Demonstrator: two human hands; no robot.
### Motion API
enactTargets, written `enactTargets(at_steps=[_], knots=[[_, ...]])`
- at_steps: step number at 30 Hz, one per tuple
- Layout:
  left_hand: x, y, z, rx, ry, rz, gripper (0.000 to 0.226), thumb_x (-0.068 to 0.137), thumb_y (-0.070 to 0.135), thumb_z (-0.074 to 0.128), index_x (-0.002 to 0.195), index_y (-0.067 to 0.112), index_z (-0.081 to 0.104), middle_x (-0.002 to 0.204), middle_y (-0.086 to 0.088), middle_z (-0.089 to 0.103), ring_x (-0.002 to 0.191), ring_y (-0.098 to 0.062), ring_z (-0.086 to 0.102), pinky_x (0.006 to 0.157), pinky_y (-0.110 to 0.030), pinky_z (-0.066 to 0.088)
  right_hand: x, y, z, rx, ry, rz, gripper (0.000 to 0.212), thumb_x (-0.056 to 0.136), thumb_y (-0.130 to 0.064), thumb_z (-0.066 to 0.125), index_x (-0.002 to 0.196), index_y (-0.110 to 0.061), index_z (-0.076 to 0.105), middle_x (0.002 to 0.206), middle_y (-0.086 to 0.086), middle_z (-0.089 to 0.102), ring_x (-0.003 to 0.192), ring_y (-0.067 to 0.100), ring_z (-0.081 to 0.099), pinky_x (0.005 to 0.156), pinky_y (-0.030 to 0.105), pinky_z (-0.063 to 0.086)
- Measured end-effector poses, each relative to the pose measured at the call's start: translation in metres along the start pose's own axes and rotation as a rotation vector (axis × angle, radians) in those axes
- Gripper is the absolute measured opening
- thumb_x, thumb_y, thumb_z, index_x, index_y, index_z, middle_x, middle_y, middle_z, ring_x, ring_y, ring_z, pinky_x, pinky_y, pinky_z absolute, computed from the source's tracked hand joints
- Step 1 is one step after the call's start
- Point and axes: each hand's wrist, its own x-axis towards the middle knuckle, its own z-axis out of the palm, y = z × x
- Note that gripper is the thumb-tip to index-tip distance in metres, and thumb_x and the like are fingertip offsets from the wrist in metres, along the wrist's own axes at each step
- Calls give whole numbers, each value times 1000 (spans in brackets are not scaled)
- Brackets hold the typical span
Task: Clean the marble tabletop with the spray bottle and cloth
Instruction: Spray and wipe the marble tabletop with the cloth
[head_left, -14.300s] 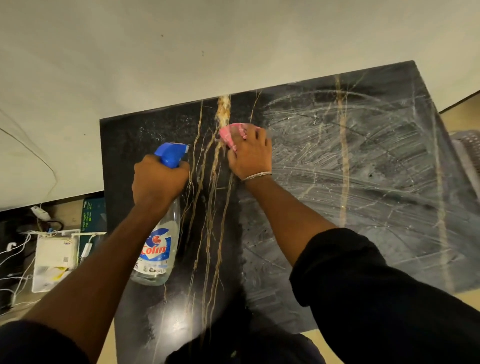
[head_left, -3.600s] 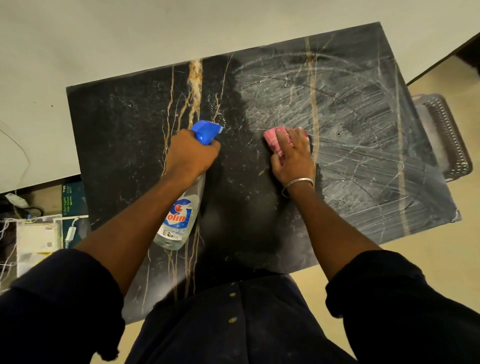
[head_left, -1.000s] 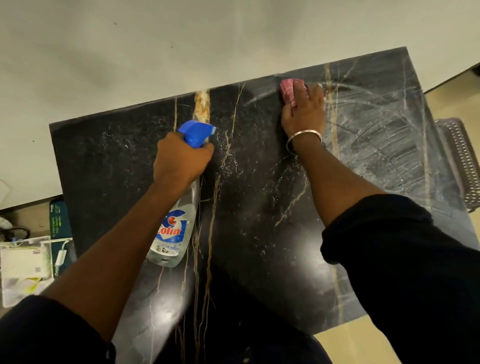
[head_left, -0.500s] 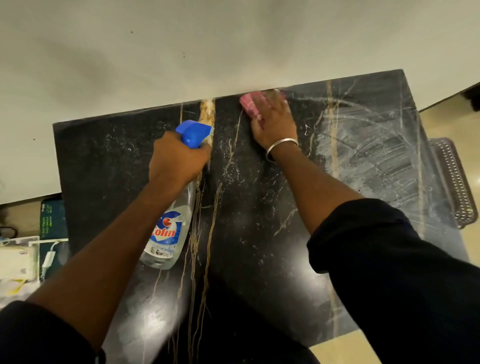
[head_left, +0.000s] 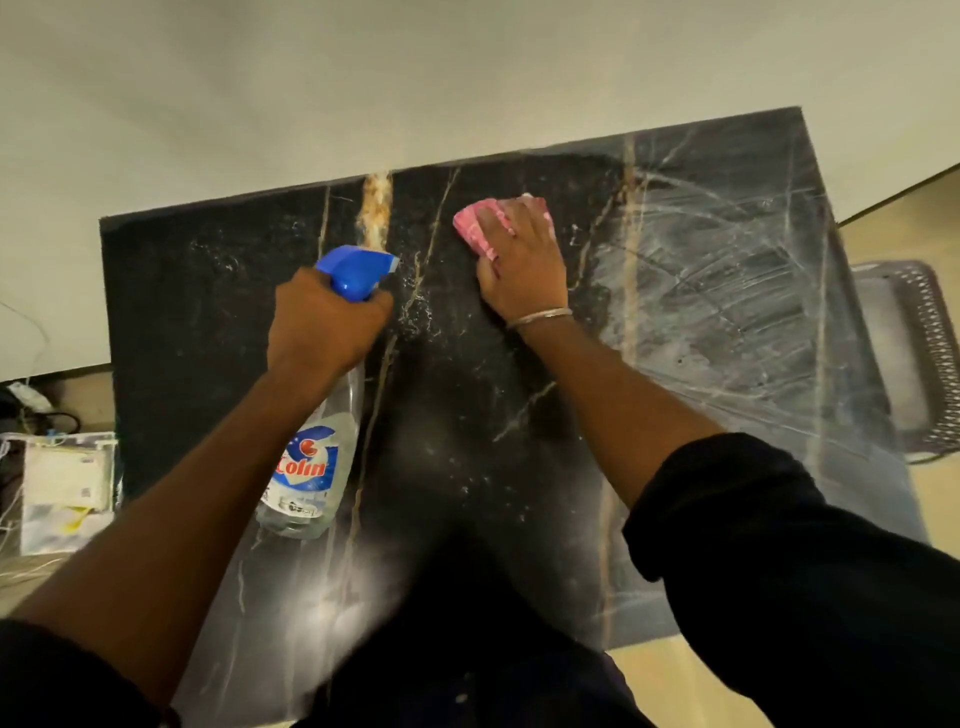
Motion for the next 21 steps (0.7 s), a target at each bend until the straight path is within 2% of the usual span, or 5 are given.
enactTargets(at_steps=[3,10,15,18,21], knots=[[-9,22,22,-41,14,-19,30,84,20,67,112,10,59,86,-10,61,74,-15,59,75,-30,53,-10,44,-11,30,11,-107,59,86,-30,47,143,-12,49,145,16,48,141,39,35,120,52,25],[-33,59,58,0,93,-16,23,85,22,66,101,8,59,78,-9,56,63,-10,52,60,-18,43,-20,127,-38,77,90,289,57,91,-28,47,146,-14,46,148,18,44,141,40,34,121,47,21],[-43,76,67,2,38,9,17,84,23,67,95,12,59,78,-10,58,63,-12,53,61,-18,45,-34,103,-88,1253,173,632,39,97,-33,53,129,-13,61,107,7,67,100,24,65,88,39,54],[-45,88,73,28,15,28,26,79,33,74,90,13,61,71,-5,58,60,-12,54,59,-19,44,-65,96,-104,1917,-26,801,41,95,-29,54,129,-9,61,115,13,71,108,31,66,95,44,52],[-49,101,85,55,1,45,30,77,35,75,95,13,65,77,-3,63,65,-11,58,62,-18,48,-91,91,-99,2198,-49,741,42,87,-30,49,113,-4,71,113,17,71,107,34,67,101,47,51]])
